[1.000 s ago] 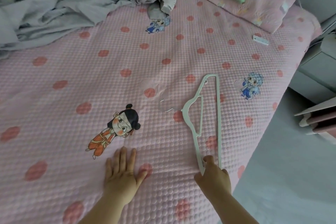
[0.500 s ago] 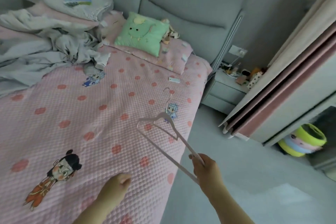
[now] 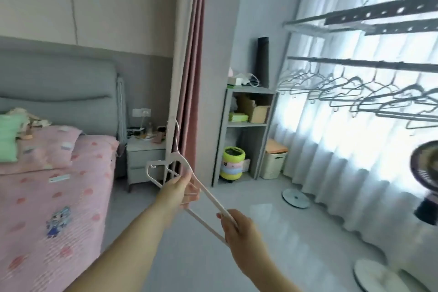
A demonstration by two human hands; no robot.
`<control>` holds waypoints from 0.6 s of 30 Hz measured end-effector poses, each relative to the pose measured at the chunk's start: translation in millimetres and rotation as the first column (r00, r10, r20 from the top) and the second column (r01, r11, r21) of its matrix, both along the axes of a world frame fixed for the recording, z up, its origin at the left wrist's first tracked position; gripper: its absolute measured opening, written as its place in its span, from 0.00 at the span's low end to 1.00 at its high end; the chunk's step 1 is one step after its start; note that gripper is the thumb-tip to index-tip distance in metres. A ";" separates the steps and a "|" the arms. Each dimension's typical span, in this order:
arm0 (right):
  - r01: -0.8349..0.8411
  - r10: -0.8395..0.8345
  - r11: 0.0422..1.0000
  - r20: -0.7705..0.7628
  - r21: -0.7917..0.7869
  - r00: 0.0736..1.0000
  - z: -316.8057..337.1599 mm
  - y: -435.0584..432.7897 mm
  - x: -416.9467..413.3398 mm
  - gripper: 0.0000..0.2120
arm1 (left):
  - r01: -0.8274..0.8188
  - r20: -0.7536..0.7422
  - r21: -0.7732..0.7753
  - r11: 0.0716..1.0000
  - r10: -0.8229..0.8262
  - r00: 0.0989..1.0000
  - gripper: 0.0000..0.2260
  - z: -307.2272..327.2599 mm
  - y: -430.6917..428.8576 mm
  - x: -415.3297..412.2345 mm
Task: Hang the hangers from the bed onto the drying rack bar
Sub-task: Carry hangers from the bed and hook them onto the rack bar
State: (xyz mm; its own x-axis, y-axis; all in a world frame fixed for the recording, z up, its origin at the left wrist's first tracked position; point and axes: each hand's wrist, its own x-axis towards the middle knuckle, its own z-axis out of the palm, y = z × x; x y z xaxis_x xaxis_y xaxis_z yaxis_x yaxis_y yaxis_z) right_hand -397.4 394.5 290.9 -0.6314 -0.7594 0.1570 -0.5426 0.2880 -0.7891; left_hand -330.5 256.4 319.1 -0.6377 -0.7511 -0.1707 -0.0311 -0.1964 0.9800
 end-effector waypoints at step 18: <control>0.554 -0.602 0.771 -0.076 -0.314 0.795 64.8 413.7 -116.9 0.14 | 0.683 0.185 -0.410 0.605 -0.678 0.712 0.05 93.0 400.0 -215.5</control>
